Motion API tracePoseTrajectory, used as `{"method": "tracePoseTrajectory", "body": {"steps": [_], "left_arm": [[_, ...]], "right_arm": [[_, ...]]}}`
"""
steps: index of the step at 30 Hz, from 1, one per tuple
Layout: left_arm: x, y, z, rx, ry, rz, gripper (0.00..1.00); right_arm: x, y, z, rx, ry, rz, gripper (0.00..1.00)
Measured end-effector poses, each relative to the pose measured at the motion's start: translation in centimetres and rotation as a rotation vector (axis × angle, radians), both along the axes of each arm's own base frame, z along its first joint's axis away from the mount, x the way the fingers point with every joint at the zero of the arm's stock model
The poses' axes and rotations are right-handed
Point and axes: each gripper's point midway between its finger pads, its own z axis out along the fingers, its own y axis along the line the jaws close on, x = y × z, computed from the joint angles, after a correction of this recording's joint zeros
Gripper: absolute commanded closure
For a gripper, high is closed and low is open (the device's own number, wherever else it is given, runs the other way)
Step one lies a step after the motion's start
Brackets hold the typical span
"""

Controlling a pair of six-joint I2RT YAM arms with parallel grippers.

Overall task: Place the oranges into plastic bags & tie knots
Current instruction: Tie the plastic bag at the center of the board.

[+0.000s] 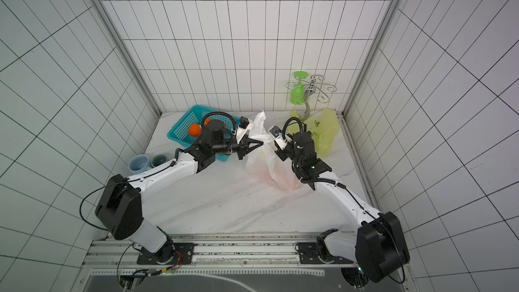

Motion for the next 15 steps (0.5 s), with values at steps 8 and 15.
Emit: {"method": "tracePoseTrajectory", "body": {"steps": [8,15], "left_arm": [[-0.5,-0.4,-0.2,-0.013,0.025,-0.039,1.00],[-0.2,-0.5,-0.7,-0.021,0.064,-0.036,1.00]], "right_arm": [[0.6,0.8,0.2,0.004,-0.032,-0.011,0.62],[3.0,-0.2,-0.3,0.012,-0.069,-0.133,0.80]]}}
